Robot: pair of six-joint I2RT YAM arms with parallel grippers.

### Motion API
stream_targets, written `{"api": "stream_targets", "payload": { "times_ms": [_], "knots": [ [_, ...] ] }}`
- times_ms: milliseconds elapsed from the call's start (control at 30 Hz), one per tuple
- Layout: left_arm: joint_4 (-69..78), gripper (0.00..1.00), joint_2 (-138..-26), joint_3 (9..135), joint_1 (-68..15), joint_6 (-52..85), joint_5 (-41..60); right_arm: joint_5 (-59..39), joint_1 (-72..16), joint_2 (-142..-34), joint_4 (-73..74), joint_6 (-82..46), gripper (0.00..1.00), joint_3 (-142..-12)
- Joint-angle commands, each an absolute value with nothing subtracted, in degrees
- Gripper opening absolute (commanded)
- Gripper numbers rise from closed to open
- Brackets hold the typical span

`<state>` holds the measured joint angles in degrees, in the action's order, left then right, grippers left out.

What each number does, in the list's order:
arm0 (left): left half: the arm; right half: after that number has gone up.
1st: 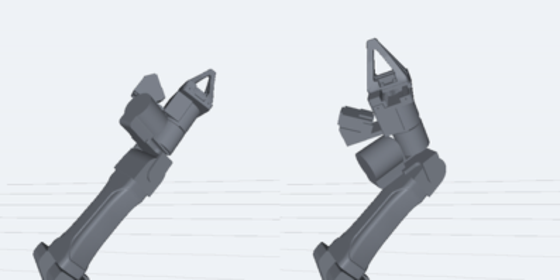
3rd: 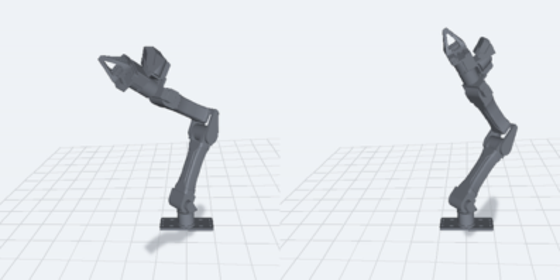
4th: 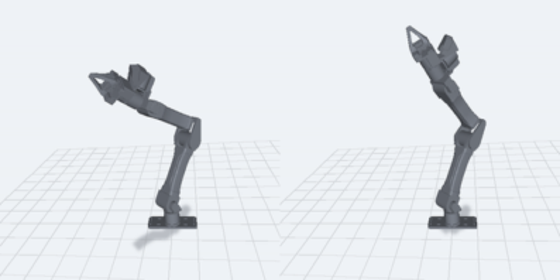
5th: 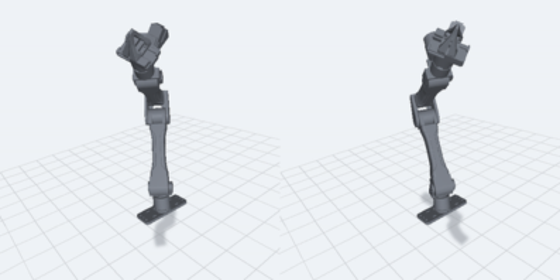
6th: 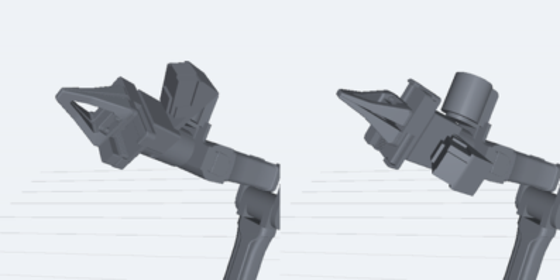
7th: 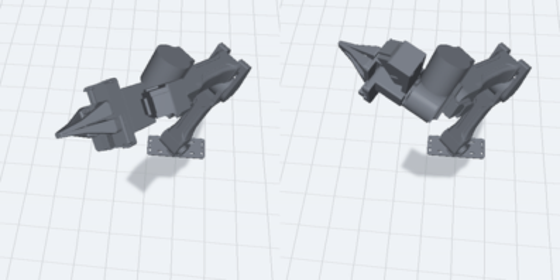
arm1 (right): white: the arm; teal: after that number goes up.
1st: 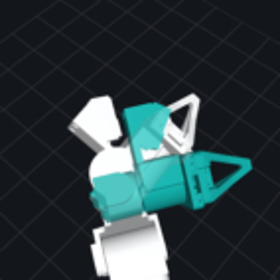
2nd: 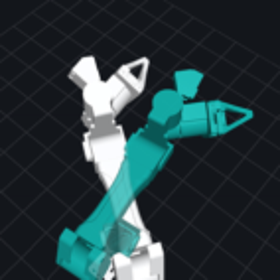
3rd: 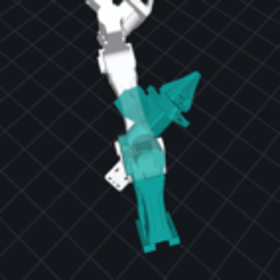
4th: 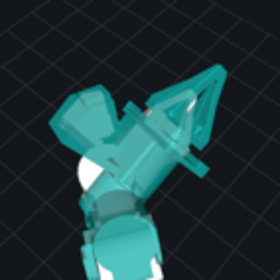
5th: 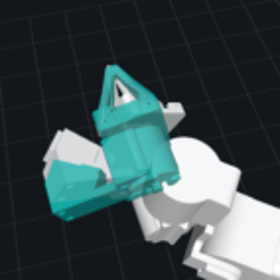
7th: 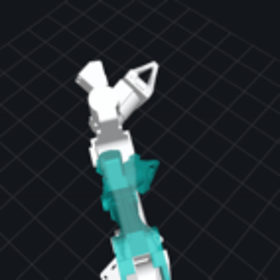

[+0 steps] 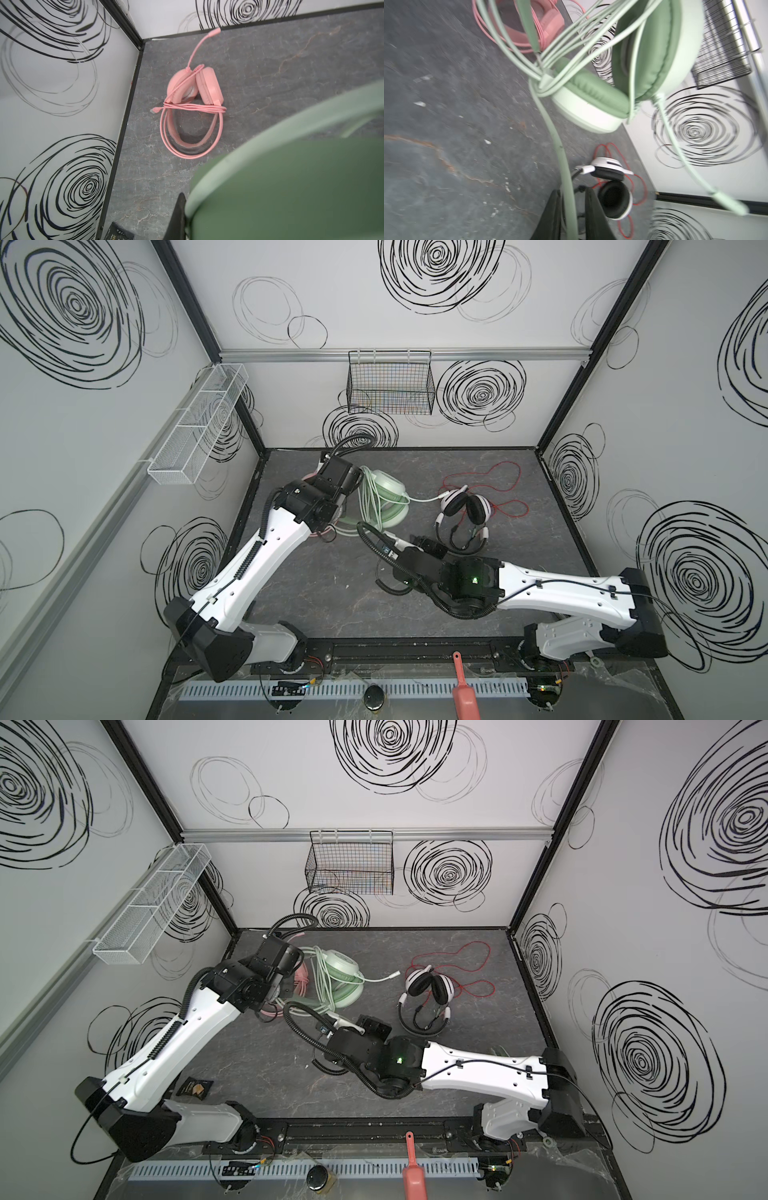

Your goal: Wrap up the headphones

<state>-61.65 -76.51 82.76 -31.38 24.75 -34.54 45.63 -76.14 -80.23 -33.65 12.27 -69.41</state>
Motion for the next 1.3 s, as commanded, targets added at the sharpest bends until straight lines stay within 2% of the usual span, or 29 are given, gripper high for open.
{"api": "stream_targets", "payload": {
  "times_ms": [0,167,267,467,633,867,1267],
  "knots": [
    [-57.69,0.00,-73.87,80.38,-34.72,27.59,-33.27,61.25,-75.91,-80.22,-26.58,30.52,0.00,-67.08],
    [-59.39,0.00,-73.86,75.44,-39.95,26.86,-30.52,58.75,-74.89,-76.68,-11.73,52.77,0.00,-57.83],
    [-59.85,0.00,-74.05,73.30,-43.28,25.90,-28.54,57.67,-74.88,-74.36,-7.93,59.08,0.00,-53.96],
    [-60.13,0.00,-75.75,71.72,-50.23,24.79,-25.27,50.54,-76.51,-71.52,-19.21,58.80,0.03,-52.48],
    [-60.64,0.00,-77.81,73.00,-53.26,23.04,-22.12,49.16,-79.85,-71.47,-25.92,56.88,0.01,-52.72],
    [-59.46,0.00,-78.03,73.15,-55.64,20.84,-12.68,45.40,-84.67,-73.38,-38.57,49.26,0.02,-54.27],
    [-60.85,0.00,-79.67,71.29,-55.81,21.01,-4.87,40.03,-83.86,-72.15,-40.42,48.16,0.11,-50.24]
  ]
}}
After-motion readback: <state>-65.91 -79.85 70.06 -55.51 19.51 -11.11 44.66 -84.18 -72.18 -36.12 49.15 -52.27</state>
